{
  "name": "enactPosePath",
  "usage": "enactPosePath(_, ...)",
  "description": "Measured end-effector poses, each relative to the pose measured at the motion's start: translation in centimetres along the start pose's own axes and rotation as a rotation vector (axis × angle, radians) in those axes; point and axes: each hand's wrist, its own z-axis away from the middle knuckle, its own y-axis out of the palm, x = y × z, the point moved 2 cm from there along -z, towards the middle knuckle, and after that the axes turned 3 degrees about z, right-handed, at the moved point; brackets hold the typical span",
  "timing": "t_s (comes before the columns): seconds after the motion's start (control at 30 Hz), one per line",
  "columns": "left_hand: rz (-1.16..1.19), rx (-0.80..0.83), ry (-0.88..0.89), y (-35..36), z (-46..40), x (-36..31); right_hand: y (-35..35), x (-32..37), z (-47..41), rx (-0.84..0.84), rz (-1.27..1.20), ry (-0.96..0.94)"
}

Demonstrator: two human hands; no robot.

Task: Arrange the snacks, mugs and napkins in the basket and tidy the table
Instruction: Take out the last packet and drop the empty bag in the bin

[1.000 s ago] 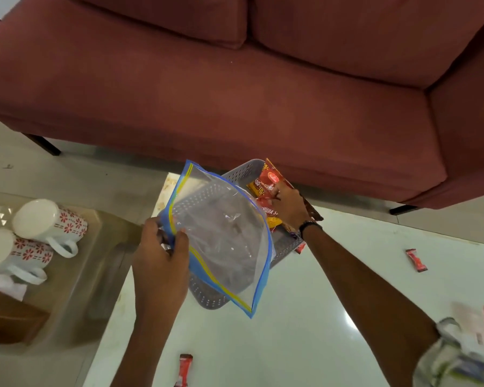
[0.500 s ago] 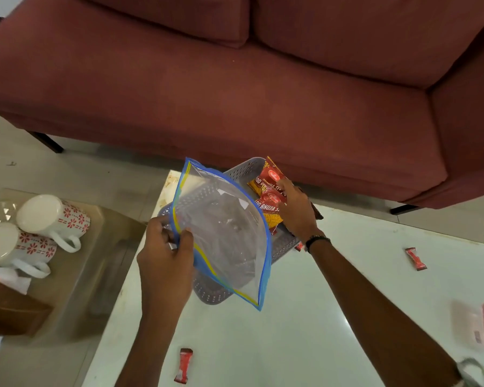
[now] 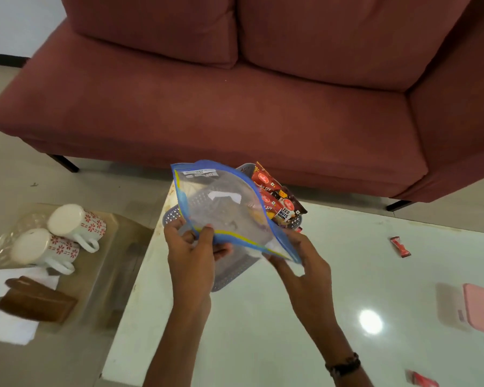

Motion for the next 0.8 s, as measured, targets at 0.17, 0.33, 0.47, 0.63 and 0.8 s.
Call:
enactPosePath(0.17, 0.193, 0.004, -0.139, 1.4, 3.5, -1.7, -3.8, 2.8, 0.4, -0.161, -0.019, -0.106)
enactPosePath(0.33, 0.29, 0.089, -0.146, 2.3, 7.5, -4.5, -9.2, 6.3, 1.0, -0.164, -0.054, -0.158)
enactPosePath(0.47, 0.002, 0.124, 0.139, 2.8, 11.8, -6.7, -13.5, 9.8, 1.0, -0.113, -0.154, -0.076)
enactPosePath(0.63, -0.522, 0.383, 0.684, 4.8, 18.3, -9.5, -18.5, 13.7, 1.9, 0.027, -0.179, -0.086)
enactPosePath(0.8, -0.557, 0.519, 0.718, 7.4, 23.4, -10.7, -22.4, 16.6, 4.2, 0.115, -0.182, -0.107)
